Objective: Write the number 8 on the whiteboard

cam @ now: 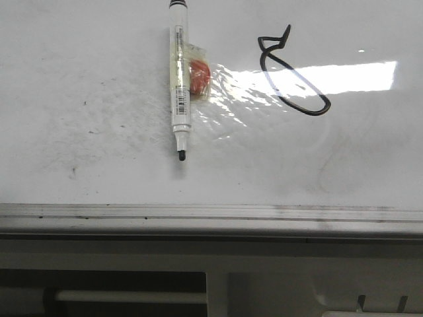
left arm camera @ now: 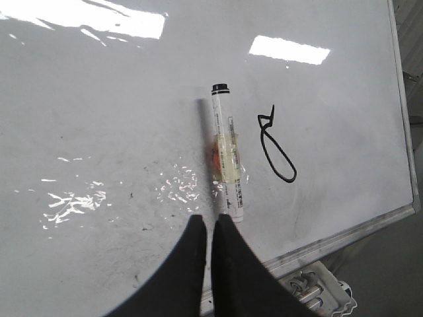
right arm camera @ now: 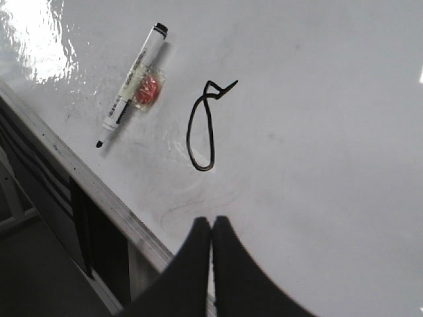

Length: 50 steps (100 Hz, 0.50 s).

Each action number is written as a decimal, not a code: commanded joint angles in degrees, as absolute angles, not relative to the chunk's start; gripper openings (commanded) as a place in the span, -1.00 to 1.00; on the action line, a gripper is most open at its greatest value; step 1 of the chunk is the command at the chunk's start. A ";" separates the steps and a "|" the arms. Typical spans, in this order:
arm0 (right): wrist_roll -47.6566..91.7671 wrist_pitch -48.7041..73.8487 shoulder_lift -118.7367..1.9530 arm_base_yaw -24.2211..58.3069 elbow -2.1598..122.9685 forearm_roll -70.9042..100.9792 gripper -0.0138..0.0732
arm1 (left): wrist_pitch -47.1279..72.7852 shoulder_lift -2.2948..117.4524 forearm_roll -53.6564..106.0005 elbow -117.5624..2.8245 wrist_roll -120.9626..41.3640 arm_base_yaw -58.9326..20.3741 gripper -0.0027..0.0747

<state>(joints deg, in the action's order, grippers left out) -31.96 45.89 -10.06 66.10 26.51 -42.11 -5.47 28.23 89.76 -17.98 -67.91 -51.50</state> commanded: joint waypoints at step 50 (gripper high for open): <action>-32.32 42.29 -10.63 65.88 27.90 -45.06 -0.78 | -3.37 4.01 2.37 -3.38 -2.07 -18.96 -0.98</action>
<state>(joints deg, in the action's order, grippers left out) -32.11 45.72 -10.06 66.10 26.51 -42.21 -1.01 6.75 15.30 -4.64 -18.19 -23.80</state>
